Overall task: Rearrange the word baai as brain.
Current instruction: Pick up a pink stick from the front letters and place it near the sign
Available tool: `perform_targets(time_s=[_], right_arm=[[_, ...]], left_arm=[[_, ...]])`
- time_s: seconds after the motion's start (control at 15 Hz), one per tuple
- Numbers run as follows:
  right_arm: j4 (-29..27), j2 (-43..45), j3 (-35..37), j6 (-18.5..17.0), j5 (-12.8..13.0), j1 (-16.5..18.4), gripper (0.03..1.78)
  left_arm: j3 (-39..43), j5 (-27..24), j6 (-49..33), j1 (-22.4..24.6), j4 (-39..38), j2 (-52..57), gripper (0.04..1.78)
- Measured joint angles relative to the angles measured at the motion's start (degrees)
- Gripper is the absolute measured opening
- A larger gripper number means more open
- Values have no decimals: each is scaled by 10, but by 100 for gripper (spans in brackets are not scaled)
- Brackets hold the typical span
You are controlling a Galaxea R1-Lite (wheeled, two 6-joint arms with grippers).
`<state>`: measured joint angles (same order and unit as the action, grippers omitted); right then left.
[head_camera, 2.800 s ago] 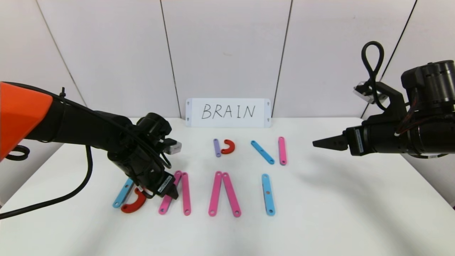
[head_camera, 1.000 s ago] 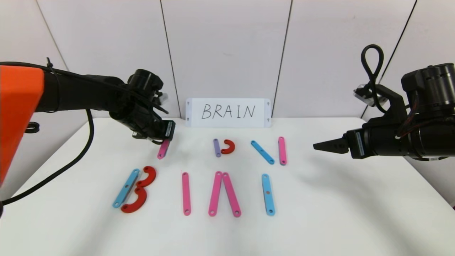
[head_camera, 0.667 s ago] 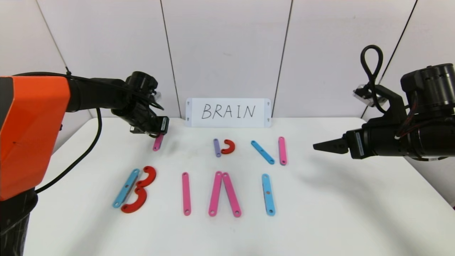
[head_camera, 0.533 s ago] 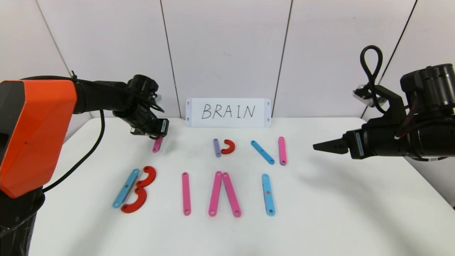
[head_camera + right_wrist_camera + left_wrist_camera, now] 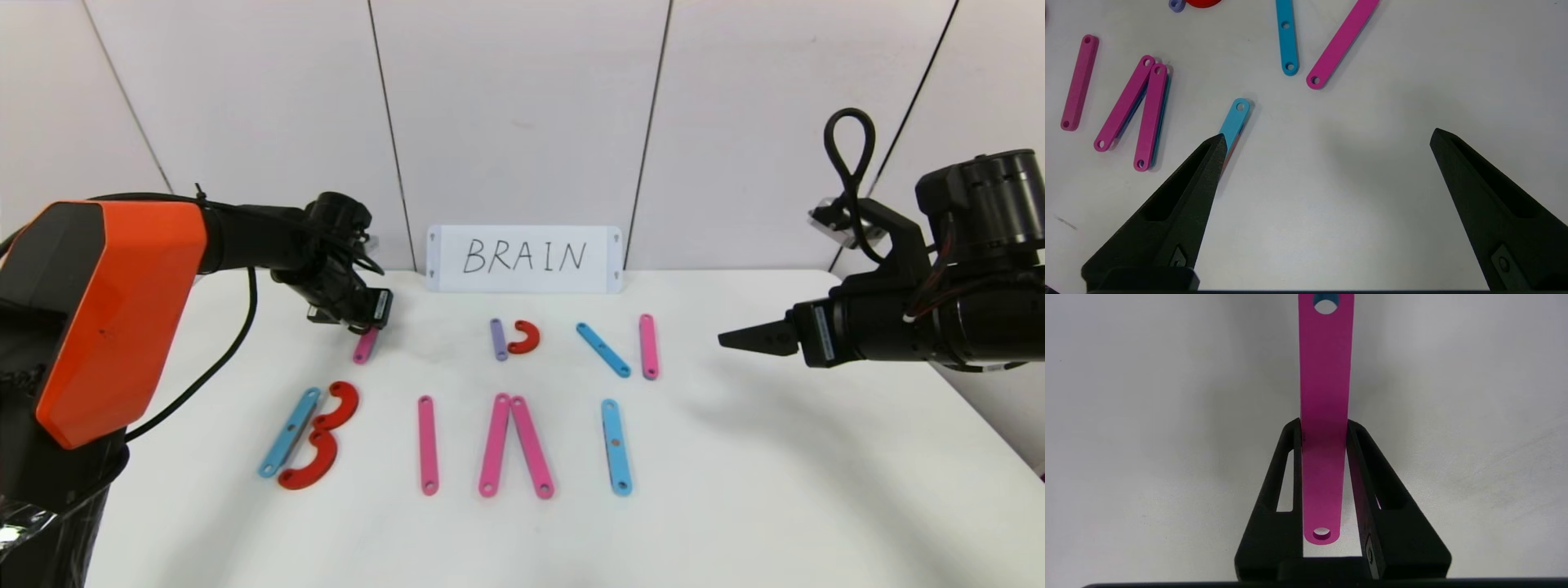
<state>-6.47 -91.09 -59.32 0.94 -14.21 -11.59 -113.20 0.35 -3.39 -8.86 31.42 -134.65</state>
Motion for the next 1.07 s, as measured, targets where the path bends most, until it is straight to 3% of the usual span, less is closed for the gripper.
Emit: perform_targets(time_s=[0.13,0.4,0.6,0.73,1.07], right_arm=[[0,0,0,0,0,0,174],[1,0,3,1,-1,0,174],[1,-1,3,1,-1,0,174],[1,-1,3,1,0,1,174],[23,-10,-1,-1,-5,21,174]], left_arm=[[0,0,3,0,-3,-5,62],[0,0,3,0,-4,-4,129],[1,0,-1,-1,5,13,163],[5,-1,-5,-4,21,33,173],[68,4,-23,-33,50,114,174]])
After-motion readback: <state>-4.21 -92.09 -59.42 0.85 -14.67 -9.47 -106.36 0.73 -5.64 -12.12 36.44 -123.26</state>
